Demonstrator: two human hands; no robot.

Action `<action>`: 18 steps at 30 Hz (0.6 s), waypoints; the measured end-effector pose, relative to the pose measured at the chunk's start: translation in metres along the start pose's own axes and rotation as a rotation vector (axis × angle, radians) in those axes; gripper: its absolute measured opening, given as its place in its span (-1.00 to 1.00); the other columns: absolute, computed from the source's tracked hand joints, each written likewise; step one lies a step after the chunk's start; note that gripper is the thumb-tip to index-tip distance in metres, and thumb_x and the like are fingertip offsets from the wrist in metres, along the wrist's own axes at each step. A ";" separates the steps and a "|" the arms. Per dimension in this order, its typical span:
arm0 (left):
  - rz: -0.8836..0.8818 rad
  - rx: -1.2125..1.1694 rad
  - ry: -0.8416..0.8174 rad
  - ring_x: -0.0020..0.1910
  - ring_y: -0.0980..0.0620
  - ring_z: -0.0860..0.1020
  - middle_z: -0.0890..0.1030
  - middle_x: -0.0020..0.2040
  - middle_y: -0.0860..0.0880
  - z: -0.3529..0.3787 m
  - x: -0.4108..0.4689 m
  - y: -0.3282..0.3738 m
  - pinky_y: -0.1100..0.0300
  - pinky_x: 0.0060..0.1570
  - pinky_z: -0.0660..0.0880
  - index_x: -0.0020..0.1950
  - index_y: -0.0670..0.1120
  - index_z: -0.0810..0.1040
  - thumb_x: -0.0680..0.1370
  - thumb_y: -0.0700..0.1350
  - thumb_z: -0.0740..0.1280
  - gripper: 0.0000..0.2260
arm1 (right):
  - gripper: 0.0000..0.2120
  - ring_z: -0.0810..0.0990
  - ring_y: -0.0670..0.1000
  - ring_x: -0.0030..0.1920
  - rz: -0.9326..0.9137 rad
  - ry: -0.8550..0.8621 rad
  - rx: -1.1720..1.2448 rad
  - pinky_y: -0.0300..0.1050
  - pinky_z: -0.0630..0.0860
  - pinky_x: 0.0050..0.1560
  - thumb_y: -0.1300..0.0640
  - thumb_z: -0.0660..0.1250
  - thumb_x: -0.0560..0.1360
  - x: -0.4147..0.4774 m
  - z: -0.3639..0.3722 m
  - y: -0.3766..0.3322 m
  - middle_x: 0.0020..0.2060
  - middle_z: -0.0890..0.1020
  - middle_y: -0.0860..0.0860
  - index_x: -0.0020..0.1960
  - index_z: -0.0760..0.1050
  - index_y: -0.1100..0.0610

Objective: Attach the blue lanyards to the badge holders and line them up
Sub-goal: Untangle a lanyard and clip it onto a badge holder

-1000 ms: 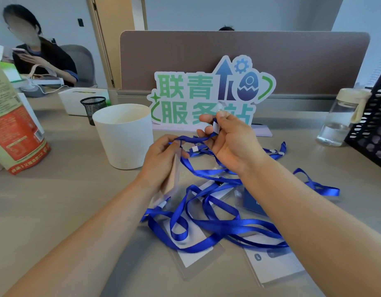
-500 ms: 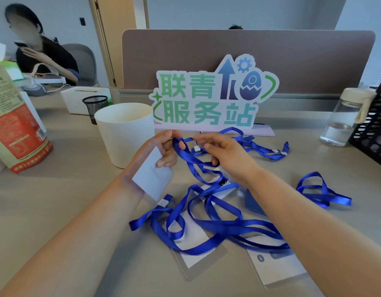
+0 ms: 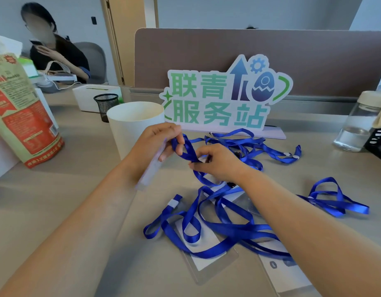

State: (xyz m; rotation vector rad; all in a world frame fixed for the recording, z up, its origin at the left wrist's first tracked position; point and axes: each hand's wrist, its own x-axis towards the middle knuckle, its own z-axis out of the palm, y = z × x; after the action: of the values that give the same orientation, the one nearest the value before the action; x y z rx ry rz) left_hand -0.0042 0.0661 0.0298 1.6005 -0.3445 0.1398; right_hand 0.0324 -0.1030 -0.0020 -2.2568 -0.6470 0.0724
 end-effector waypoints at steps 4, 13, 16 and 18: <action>0.069 0.165 0.251 -0.56 0.20 0.35 0.50 -0.41 -0.09 -0.014 0.004 -0.012 0.43 -0.39 0.32 -0.34 -0.14 0.46 0.57 -0.20 0.20 -0.72 | -0.91 0.42 -0.33 -0.44 0.005 0.048 0.088 -0.54 0.34 -0.29 0.15 0.41 0.44 0.004 -0.005 -0.004 -0.40 0.51 -0.19 -0.23 0.55 0.09; 0.071 0.475 0.511 -0.21 0.23 0.51 0.58 -0.22 0.12 -0.056 -0.004 -0.034 0.37 -0.18 0.37 -0.29 0.02 0.55 0.58 -0.10 0.22 -0.74 | -0.84 0.54 -0.11 -0.25 -0.135 0.253 0.273 -0.45 0.45 -0.21 0.20 0.35 0.49 0.027 0.016 -0.029 -0.27 0.60 -0.01 -0.06 0.55 -0.06; 0.132 0.575 0.621 -0.18 0.05 0.47 0.54 -0.17 0.04 -0.070 -0.010 -0.038 0.26 -0.20 0.34 -0.25 -0.03 0.56 0.59 0.03 0.17 -0.70 | -0.84 0.53 -0.12 -0.25 -0.157 0.372 0.296 -0.45 0.45 -0.22 0.21 0.34 0.49 0.042 0.022 -0.044 -0.28 0.60 -0.07 -0.13 0.55 -0.06; 0.137 0.568 0.710 -0.24 0.03 0.44 0.49 -0.28 0.07 -0.079 -0.013 -0.040 0.17 -0.25 0.30 -0.32 -0.01 0.49 0.52 0.22 0.12 -0.61 | -0.85 0.52 -0.20 -0.29 -0.196 0.445 0.310 -0.44 0.46 -0.19 0.23 0.35 0.48 0.056 0.022 -0.058 -0.29 0.58 -0.16 -0.14 0.55 -0.03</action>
State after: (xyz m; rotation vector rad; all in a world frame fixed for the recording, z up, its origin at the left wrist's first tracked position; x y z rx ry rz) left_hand 0.0055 0.1468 -0.0074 1.9526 0.1611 0.9522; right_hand 0.0508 -0.0289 0.0309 -1.8173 -0.5655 -0.3896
